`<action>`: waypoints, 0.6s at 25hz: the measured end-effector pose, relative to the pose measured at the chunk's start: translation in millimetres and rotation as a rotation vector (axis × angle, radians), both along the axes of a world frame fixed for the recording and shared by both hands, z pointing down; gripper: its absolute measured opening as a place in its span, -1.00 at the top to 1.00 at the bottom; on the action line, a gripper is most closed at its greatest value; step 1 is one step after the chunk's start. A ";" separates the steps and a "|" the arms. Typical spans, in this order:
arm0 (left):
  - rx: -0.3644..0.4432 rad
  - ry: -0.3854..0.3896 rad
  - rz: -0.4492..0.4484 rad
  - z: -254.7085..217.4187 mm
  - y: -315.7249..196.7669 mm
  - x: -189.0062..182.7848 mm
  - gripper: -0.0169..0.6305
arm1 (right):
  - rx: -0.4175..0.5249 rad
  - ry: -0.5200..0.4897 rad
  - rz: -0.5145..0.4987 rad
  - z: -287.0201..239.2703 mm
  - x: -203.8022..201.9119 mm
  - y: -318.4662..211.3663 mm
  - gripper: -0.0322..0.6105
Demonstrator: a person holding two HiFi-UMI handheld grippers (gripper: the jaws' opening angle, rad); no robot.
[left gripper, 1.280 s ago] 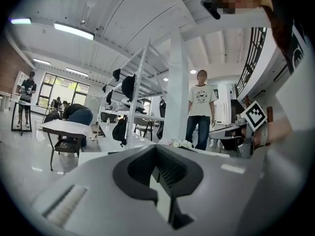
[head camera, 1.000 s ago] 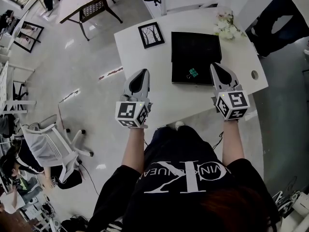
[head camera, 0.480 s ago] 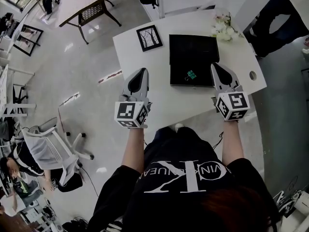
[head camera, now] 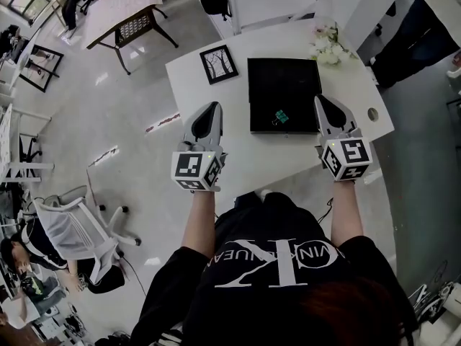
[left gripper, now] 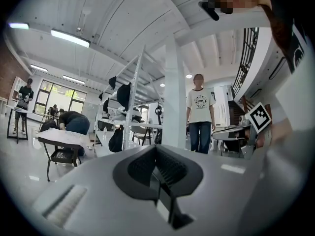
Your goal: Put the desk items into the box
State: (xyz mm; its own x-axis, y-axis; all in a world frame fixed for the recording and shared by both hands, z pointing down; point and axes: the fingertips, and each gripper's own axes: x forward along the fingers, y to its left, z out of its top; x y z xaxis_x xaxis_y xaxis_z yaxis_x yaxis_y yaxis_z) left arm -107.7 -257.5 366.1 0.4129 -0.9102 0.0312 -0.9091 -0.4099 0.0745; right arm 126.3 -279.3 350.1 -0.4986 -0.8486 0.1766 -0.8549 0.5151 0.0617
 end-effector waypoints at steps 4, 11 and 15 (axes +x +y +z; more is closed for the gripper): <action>0.002 -0.002 0.004 -2.2 -1.1 1.1 0.91 | 0.006 -0.003 0.006 -2.3 1.7 -0.4 0.85; 0.000 -0.001 0.002 -2.5 -1.2 1.2 0.91 | 0.003 -0.004 0.013 -1.6 4.3 -0.6 0.85; -0.003 0.001 0.000 -0.7 -2.5 1.4 0.91 | 0.001 -0.002 0.015 0.2 6.3 -1.1 0.85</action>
State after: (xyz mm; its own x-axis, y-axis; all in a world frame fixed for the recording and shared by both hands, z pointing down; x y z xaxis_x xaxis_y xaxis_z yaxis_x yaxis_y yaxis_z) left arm -106.2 -260.0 365.4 0.4127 -0.9103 0.0330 -0.9091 -0.4094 0.0766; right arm 132.5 -280.4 350.4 -0.4863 -0.8562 0.1745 -0.8626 0.5023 0.0604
